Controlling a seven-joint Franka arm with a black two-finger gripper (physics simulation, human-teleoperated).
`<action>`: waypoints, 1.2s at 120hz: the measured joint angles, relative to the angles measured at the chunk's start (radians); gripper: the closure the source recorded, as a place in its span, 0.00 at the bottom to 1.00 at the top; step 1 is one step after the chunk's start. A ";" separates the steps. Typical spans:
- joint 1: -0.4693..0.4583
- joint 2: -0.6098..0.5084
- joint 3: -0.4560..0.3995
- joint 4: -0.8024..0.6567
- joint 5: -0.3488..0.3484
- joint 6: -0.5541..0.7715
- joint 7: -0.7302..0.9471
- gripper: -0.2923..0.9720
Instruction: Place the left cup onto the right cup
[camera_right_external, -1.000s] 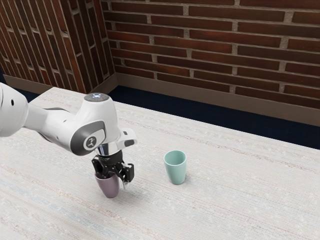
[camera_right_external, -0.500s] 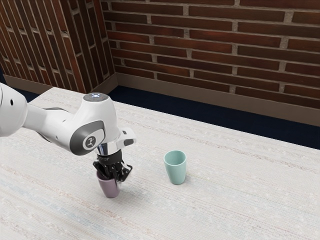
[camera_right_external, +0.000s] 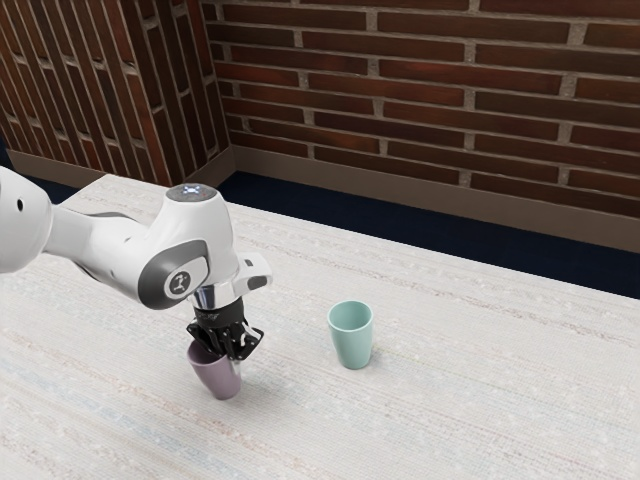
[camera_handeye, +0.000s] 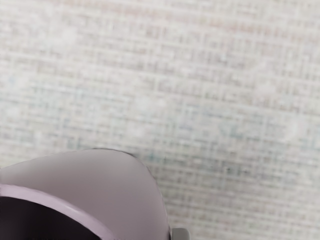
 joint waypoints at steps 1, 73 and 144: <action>0.000 0.000 0.000 0.000 0.000 0.000 -0.001 0.85; -0.005 -0.026 -0.008 0.070 0.048 -0.061 -0.051 0.85; -0.040 0.160 -0.121 0.516 0.065 -0.298 -0.085 0.85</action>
